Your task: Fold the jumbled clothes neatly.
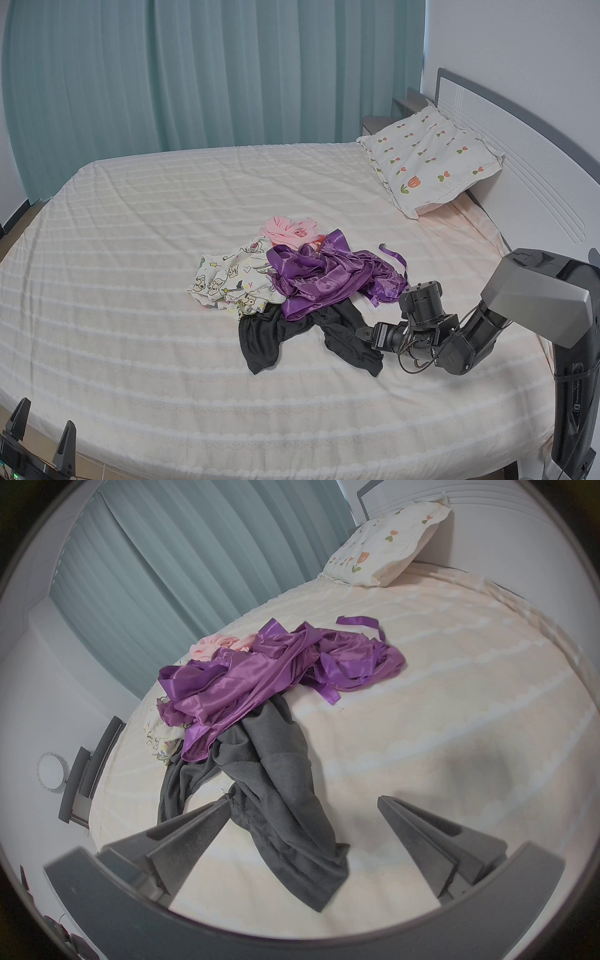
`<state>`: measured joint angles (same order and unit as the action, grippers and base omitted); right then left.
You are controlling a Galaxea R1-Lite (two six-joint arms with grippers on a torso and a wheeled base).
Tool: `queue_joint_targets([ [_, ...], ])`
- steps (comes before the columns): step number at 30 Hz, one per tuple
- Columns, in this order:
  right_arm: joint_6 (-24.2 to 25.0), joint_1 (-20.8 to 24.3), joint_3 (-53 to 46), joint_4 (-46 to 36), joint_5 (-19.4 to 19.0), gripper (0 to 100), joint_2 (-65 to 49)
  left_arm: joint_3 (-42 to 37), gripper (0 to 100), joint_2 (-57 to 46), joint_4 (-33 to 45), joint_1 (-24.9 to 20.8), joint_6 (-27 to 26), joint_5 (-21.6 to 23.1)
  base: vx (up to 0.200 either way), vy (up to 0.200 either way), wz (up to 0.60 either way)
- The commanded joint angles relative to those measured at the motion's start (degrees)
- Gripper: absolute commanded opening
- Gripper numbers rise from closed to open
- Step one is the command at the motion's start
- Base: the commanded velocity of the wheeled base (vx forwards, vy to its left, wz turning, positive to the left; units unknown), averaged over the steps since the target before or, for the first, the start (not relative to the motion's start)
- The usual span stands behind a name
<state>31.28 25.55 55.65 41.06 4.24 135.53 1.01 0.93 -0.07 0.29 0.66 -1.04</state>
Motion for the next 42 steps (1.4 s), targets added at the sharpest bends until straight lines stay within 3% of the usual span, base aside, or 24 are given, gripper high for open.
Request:
queue_joint_targets([
  [1, -0.1, 1.3, 3.8, 0.0, 0.2, 100, 4.1, -0.9, 100, -0.5, 0.0, 0.0, 0.0, 0.0, 0.000, 0.000, 0.00],
  [8, -0.3, 4.0, 7.7, 0.1, 3.1, 100, 9.1, -0.9, 100, -0.5, 0.0, 0.1, 0.0, 0.0, 0.000, 0.000, 0.00],
  [17, -0.6, 4.7, 8.9, 0.1, 3.2, 100, 10.4, -0.9, 100, -0.5, 0.0, 0.0, 0.0, 0.0, 0.000, 0.000, 0.00],
  [18, -0.6, 4.7, 8.9, 0.1, 3.2, 0, 10.4, -0.9, 100, -0.5, 0.0, 0.1, 0.0, -0.1, 0.000, 0.000, 0.00],
  [25, 0.9, 4.2, 6.6, 3.2, 2.9, 0, 8.9, -0.9, 100, -0.5, 0.1, 0.1, -0.5, -0.1, 0.000, 0.000, 0.00],
  [30, 4.5, 4.4, 1.0, 6.3, 1.0, 0, 5.7, -0.9, 100, -0.5, 0.0, 0.1, -0.7, 0.0, 0.000, 0.000, 0.00],
  [35, 10.5, 4.8, -9.7, 11.1, -3.9, 0, -1.4, -0.9, 100, -0.6, -0.1, 0.0, -2.9, 1.4, 0.000, 0.000, 0.00],
  [42, 15.9, 6.2, -14.9, 16.3, -4.0, 0, -3.5, -0.9, 100, -0.6, -0.6, 0.1, -3.1, 3.6, 0.000, 0.000, 0.00],
])
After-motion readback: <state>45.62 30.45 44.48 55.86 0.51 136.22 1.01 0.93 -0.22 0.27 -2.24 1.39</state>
